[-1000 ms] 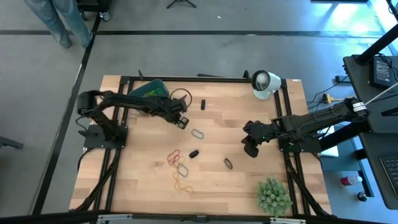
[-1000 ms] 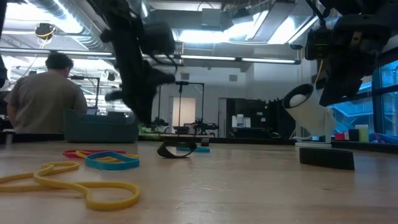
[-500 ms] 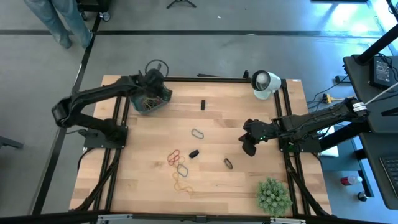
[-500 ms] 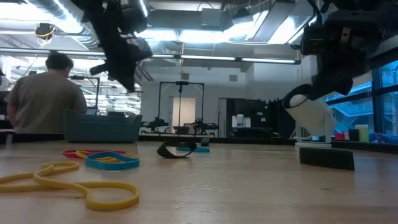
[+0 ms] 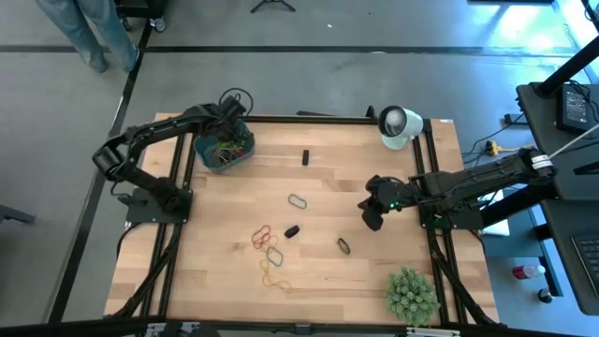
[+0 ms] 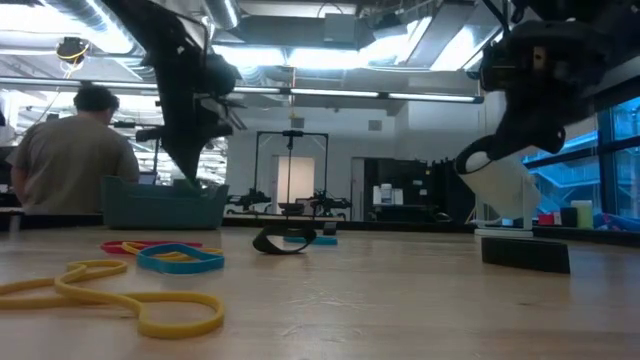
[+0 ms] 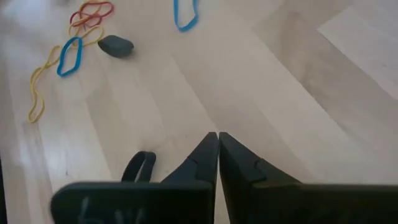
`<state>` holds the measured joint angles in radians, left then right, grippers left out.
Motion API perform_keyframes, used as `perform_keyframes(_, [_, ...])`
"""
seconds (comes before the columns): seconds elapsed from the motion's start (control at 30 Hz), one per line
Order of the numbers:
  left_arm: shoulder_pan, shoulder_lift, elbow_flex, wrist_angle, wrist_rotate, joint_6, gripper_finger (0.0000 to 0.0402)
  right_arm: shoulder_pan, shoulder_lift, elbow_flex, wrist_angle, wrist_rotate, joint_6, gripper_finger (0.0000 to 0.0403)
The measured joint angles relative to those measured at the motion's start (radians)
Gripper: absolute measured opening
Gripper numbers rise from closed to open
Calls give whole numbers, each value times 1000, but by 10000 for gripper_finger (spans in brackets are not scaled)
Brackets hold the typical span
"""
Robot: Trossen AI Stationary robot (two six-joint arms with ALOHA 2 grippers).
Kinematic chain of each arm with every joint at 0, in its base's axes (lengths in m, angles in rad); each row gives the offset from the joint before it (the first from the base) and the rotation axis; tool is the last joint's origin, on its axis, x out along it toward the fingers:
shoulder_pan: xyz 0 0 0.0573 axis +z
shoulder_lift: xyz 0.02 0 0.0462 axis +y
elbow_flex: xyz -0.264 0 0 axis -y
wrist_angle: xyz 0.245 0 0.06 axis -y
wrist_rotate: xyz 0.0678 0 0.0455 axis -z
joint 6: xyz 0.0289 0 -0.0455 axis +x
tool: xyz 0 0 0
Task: Pick and place rubber bands into bin
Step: Put the green rubber band into the bin, then put the red rubber band into the bin
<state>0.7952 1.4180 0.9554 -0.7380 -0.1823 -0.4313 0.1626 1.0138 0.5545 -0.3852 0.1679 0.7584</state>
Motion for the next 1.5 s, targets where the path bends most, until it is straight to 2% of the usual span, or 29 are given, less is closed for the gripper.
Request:
perform_keyframes(0.43, [0,47,1,4,-36,0,109,-38,0,0,0,0,-3,19])
perform_keyframes(0.67, [-49,25,1,-29,-45,24,119,-38,0,0,0,0,-8,19])
perform_keyframes(0.9, [-266,5,2,-50,-122,19,101,-38,0,0,0,-1,-29,19])
perform_keyframes(1.2, [-579,5,93,-135,-254,-148,97,-38,0,0,0,-1,-35,19])
perform_keyframes(1.5, [-817,5,136,-180,-261,-361,97,-38,0,0,1,-1,-35,19])
